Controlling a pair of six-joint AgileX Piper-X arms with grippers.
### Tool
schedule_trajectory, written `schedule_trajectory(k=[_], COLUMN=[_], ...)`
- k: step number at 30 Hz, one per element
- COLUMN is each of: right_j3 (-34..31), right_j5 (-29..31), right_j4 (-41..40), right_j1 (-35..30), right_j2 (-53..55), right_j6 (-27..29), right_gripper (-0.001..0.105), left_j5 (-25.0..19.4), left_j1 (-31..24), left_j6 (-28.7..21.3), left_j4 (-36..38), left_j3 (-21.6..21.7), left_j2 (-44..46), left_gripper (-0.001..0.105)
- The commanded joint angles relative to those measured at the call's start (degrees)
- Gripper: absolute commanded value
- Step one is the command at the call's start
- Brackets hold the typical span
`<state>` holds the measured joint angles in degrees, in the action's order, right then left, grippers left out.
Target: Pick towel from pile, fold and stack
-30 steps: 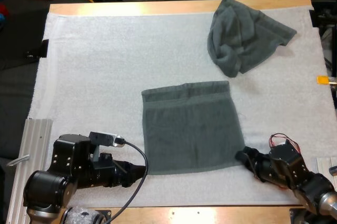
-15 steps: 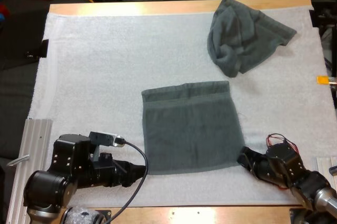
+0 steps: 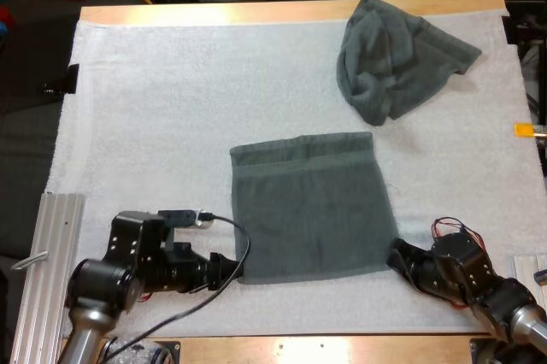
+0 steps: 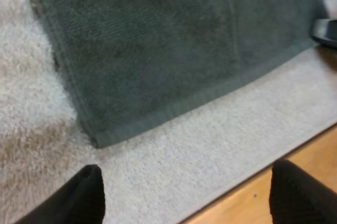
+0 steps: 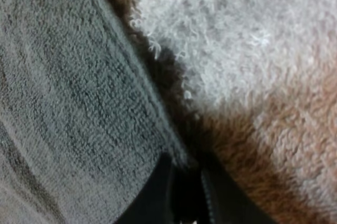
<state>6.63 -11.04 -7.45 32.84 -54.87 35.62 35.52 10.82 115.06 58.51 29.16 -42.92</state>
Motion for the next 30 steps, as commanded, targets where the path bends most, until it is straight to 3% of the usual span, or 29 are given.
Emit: schedule_trajectory(k=[1, 9, 23, 30], right_j3=[-0.26, -0.26, -0.26, -0.26], right_j5=[-0.17, -0.3, -0.3, -0.3], right_j4=[-0.21, -0.21, -0.21, -0.21], right_j1=[0.05, 0.05, 0.05, 0.05], right_j2=[-0.29, -0.29, -0.29, -0.29], right_j6=[0.13, 0.13, 0.13, 0.13], right_gripper=[0.0, 0.0, 0.0, 0.0], left_j5=[-0.02, 2.55, 3.21, 9.02], left_j1=[0.33, 0.33, 0.33, 0.33], left_j6=[0.48, 0.48, -0.24, -0.94], left_j4=[-1.45, -8.4, -15.16, -17.17], left_j3=[-0.19, -2.57, -2.64, -2.64], left_j2=[-1.05, -10.93, -27.45, -32.91], left_gripper=[0.063, 0.063, 0.063, 0.063])
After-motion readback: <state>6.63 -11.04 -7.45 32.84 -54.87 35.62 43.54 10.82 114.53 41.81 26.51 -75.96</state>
